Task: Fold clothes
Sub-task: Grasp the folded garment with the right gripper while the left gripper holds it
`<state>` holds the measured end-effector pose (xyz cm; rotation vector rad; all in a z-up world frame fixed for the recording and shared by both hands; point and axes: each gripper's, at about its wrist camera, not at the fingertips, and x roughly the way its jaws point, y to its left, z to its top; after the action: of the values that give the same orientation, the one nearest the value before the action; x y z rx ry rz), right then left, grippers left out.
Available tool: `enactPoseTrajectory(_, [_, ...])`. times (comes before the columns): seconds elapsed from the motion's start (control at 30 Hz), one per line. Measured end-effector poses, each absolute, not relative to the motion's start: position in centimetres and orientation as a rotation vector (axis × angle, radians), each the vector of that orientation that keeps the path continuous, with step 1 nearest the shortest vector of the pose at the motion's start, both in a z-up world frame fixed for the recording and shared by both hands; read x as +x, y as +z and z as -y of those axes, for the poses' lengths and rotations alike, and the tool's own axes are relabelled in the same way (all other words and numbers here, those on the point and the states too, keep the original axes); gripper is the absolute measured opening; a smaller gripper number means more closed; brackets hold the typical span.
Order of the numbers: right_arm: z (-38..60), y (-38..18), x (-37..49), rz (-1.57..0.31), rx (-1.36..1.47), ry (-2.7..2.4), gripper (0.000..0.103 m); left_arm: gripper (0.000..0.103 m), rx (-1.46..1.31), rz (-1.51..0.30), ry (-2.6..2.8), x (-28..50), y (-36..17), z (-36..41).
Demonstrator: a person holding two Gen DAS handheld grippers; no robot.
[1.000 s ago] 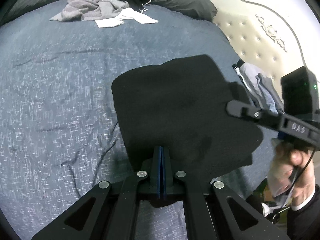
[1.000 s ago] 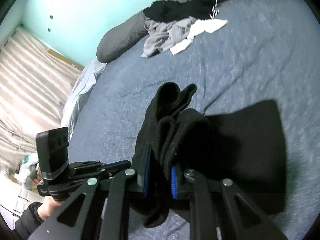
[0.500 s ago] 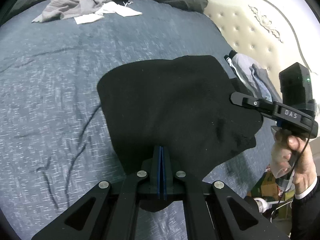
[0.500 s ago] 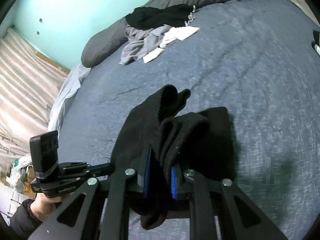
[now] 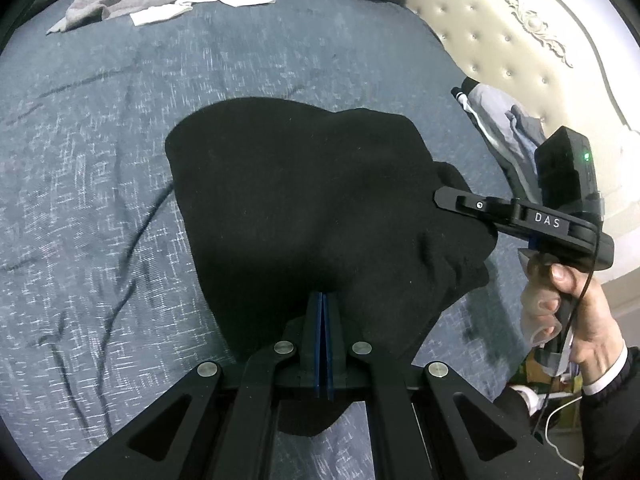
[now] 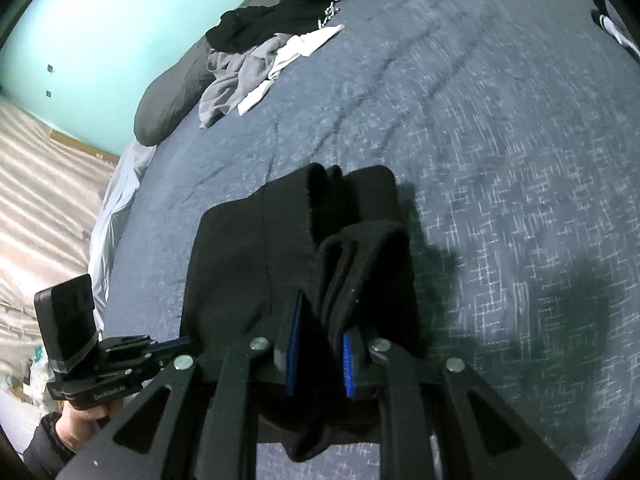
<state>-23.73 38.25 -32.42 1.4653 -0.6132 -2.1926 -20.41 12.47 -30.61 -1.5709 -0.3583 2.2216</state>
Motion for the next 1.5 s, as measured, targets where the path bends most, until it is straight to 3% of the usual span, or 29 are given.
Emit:
enactPoseTrajectory(0.43, [-40.3,-26.5,-22.8,0.556,1.297,-2.315,0.022,0.0,-1.569,0.367,2.229,-20.1,-30.6,-12.6])
enactPoseTrajectory(0.67, [-36.6,-28.5,-23.3,0.469,1.402,-2.231,0.02,0.0,-1.553,0.379,2.237,-19.5,-29.6,-12.2])
enactPoseTrajectory(0.77, [-36.2,-30.3,-23.4,0.473,1.467,-2.226,0.017,0.0,-1.564,0.387,2.232,-19.5,-30.0,-12.2])
enactPoseTrajectory(0.9, [-37.0,-31.8,-22.8,0.499,1.505,-2.252,0.0,0.0,-1.566,0.39,2.223,-19.5,-30.3,-12.4])
enactPoseTrajectory(1.03, [-37.9,-31.8,-22.2,0.558,1.508,-2.25,0.001,0.001,-1.561,0.384,2.225,-19.3,-29.9,-12.3])
enactPoseTrajectory(1.17, [-38.4,-29.9,-21.3,0.554,1.51,-2.246,0.006,0.001,-1.556,0.379,2.228,-19.2,-29.6,-12.2])
enactPoseTrajectory(1.2, [-38.4,-29.6,-21.1,0.551,1.523,-2.235,0.011,0.001,-1.555,0.378,2.228,-19.2,-29.5,-12.2])
enactPoseTrajectory(1.23, [-38.4,-29.5,-20.8,0.551,1.537,-2.221,0.018,0.001,-1.553,0.376,2.229,-19.1,-29.4,-12.2])
enactPoseTrajectory(1.27, [-38.4,-29.5,-20.5,0.554,1.552,-2.206,0.038,0.001,-1.553,0.379,2.228,-19.1,-29.3,-12.2])
enactPoseTrajectory(1.3, [-38.3,-29.6,-20.2,0.561,1.563,-2.194,0.047,0.001,-1.553,0.383,2.226,-19.0,-29.3,-12.1])
enactPoseTrajectory(1.43, [-37.9,-30.3,-19.5,0.561,1.581,-2.191,0.047,0.001,-1.557,0.377,2.221,-18.5,-29.2,-12.2])
enactPoseTrajectory(1.5, [-38.0,-30.8,-19.1,0.575,1.585,-2.195,0.043,0.001,-1.56,0.376,2.22,-18.4,-29.3,-12.2])
